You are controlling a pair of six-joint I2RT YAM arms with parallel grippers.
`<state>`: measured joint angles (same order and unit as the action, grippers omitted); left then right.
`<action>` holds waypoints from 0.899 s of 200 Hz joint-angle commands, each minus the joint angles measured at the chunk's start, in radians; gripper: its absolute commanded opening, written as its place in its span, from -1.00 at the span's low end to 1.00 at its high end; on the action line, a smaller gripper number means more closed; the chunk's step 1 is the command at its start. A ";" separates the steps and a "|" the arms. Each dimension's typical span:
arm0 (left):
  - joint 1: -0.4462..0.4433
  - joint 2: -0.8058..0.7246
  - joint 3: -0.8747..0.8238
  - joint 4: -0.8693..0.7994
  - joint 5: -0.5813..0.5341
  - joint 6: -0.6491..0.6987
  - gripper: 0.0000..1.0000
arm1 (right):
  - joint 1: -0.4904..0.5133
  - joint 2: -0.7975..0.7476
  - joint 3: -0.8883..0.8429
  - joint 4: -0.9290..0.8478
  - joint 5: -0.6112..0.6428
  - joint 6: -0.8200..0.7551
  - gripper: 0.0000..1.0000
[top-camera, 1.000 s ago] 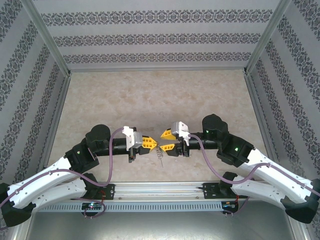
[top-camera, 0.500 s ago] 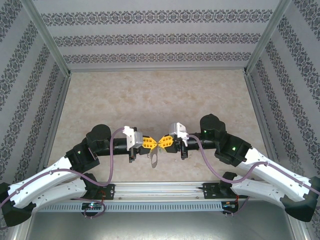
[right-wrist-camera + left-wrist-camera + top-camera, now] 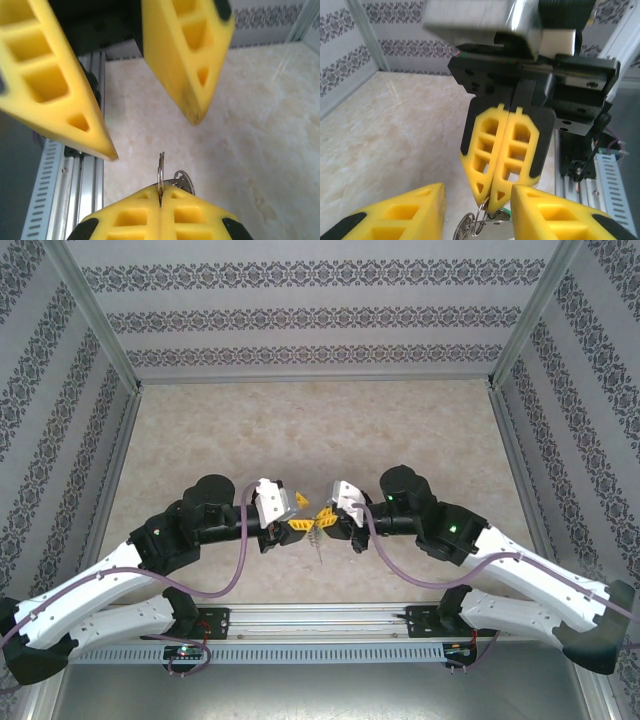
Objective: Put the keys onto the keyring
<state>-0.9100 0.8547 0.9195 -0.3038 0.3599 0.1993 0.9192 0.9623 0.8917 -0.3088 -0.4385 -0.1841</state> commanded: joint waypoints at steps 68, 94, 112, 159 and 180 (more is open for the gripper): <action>-0.015 0.069 0.068 -0.175 -0.031 0.074 -0.26 | 0.006 0.028 0.055 -0.042 -0.009 -0.042 -1.00; -0.015 0.086 0.067 -0.169 -0.021 0.077 -0.34 | 0.006 0.035 0.059 -0.046 -0.026 -0.045 -1.00; -0.015 0.085 0.062 -0.157 -0.015 0.077 -0.39 | 0.006 0.033 0.059 -0.046 -0.032 -0.045 -1.00; -0.015 0.088 0.056 -0.154 0.011 0.078 -0.58 | 0.006 0.016 0.051 -0.035 -0.054 -0.041 -1.00; -0.015 0.088 0.049 -0.148 0.028 0.077 -0.63 | 0.007 0.015 0.048 -0.036 -0.046 -0.041 -1.00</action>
<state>-0.9108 0.9447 0.9600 -0.4572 0.3519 0.2604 0.9192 0.9955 0.9154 -0.3664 -0.4599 -0.2142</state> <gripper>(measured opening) 0.198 0.054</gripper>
